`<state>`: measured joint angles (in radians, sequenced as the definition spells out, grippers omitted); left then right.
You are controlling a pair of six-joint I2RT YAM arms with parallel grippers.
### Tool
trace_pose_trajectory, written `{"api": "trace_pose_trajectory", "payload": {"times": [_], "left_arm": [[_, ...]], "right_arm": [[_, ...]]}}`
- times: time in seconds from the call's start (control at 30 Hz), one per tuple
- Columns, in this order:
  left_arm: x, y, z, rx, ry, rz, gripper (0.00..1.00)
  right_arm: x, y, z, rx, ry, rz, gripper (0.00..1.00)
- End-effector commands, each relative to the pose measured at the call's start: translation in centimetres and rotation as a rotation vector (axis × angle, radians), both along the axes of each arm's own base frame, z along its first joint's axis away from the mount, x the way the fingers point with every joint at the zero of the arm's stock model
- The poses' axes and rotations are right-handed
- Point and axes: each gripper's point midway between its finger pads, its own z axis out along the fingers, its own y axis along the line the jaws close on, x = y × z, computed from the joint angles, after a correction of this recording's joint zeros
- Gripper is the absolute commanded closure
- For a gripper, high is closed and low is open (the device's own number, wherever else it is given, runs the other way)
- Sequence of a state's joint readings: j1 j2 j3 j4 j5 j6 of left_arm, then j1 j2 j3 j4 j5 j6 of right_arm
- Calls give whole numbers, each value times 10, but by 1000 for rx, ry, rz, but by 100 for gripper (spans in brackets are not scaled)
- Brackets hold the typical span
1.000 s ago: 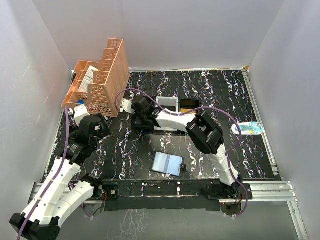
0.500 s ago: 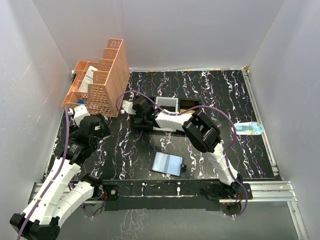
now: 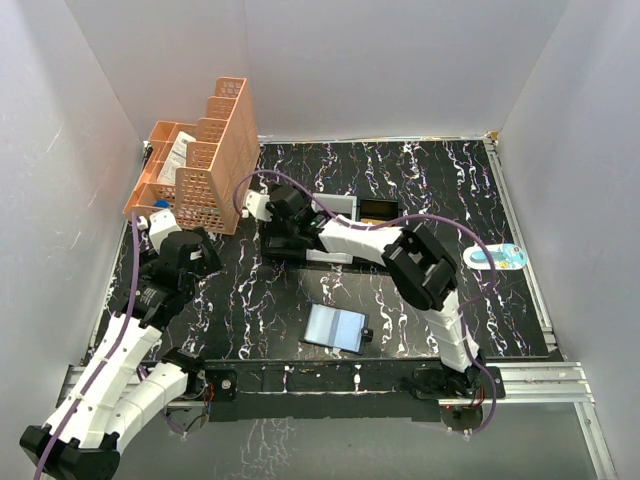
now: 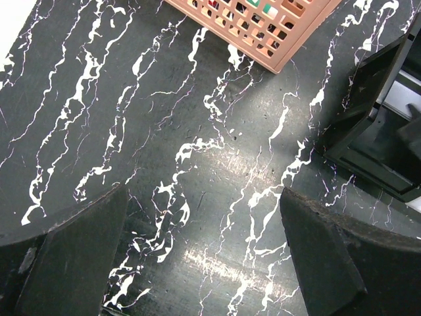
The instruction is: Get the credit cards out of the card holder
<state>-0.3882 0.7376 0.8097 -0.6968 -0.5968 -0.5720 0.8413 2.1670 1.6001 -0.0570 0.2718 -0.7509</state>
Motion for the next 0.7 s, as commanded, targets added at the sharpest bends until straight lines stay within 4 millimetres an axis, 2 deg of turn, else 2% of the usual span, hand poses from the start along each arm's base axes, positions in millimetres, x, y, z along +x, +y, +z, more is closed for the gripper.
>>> {"api": "trace_pose_trajectory", "payload": {"times": [0.0,0.1,0.13,0.23,0.33,0.4,0.47,0.53,0.6,0.67], "left_arm": [[2,0,1,4,4,-5,1],[3,-2,1,4,8,-14,1],[3,-2,1,2,6,-15,1],[4,-5,2,-8,-1,-31,1],[5,-8,3,-16,-8,-53,1],[6,-10,2,-19,-6,-63,1],[7,-12,1,-22,-1,-74,1],[8,-19,-2,-39,7,-109,1],[11,-40,-5,-88,15,-217,1],[11,-77,-4,-195,10,-398,1]], "right_arm": [[-4,6,94,252,-67,-10,23],[-19,-4,123,414,-49,-55,19],[-25,-11,136,483,-50,-77,19],[-49,-38,157,674,-16,-170,12],[-80,-65,154,831,84,-261,9],[-104,-79,142,940,213,-358,9],[-135,-91,122,995,379,-440,11],[-170,-101,83,983,574,-532,12],[-201,-118,50,949,724,-670,13],[-233,-128,27,939,865,-756,17]]}}
